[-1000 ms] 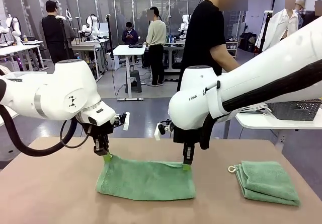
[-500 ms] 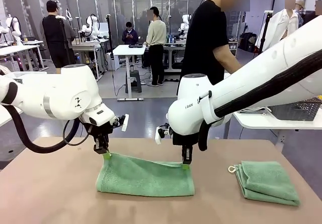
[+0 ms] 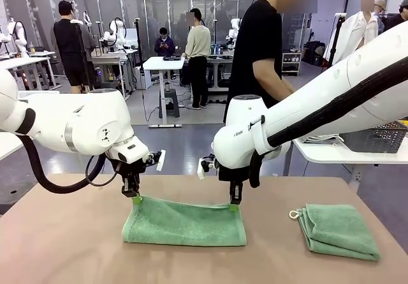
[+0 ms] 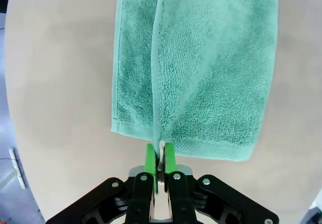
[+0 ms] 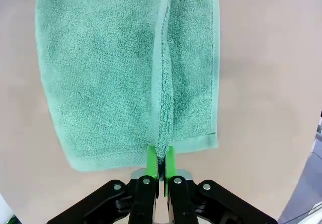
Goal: Fold the towels and place them in the basket.
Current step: When a person lays out a Towel with hook on the table, fold it in half twice.
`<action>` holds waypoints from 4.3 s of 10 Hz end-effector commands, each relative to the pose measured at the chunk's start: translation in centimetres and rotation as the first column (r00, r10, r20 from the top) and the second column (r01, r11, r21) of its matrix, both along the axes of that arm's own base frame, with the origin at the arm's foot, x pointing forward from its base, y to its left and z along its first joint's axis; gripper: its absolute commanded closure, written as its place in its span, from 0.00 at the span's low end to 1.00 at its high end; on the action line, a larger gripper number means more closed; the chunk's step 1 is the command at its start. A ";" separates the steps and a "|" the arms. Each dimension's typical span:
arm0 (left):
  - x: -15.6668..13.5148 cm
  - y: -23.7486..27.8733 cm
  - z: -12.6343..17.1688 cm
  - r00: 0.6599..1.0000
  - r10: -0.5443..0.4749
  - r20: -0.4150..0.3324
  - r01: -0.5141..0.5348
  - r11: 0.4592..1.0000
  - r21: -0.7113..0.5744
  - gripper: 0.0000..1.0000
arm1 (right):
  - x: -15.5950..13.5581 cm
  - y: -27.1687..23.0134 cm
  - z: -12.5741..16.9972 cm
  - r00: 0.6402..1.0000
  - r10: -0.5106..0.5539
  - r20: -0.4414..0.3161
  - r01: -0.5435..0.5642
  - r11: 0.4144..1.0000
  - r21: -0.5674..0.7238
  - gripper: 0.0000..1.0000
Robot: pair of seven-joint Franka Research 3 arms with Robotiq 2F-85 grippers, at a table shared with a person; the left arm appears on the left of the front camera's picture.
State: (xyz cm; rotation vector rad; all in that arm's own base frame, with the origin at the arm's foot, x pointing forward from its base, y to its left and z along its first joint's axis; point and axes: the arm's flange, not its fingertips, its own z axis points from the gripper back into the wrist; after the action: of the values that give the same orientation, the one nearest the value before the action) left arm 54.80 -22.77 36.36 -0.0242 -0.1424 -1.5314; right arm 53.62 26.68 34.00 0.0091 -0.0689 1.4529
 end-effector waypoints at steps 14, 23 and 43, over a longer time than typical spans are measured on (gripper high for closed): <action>-0.4 -0.7 1.5 0.996 0.033 0.086 -0.034 0.999 0.014 0.00 | 0.3 -0.1 1.8 0.995 0.000 0.096 0.004 0.999 -0.038 0.05; -3.6 0.4 5.8 0.966 0.256 0.025 -0.257 0.966 0.013 0.00 | -1.6 -0.2 3.3 0.967 -0.218 0.129 0.223 0.974 -0.025 0.00; -34.1 11.0 39.7 0.641 0.695 0.324 -0.615 0.719 -0.324 0.00 | -8.1 0.4 1.0 0.370 -0.927 0.062 0.914 0.375 0.153 0.00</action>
State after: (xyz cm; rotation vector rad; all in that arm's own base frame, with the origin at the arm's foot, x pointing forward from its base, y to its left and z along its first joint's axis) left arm 20.93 -11.80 75.98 0.1987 -0.5817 -0.7510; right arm 45.14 26.86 35.40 -0.0746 -0.2302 0.2893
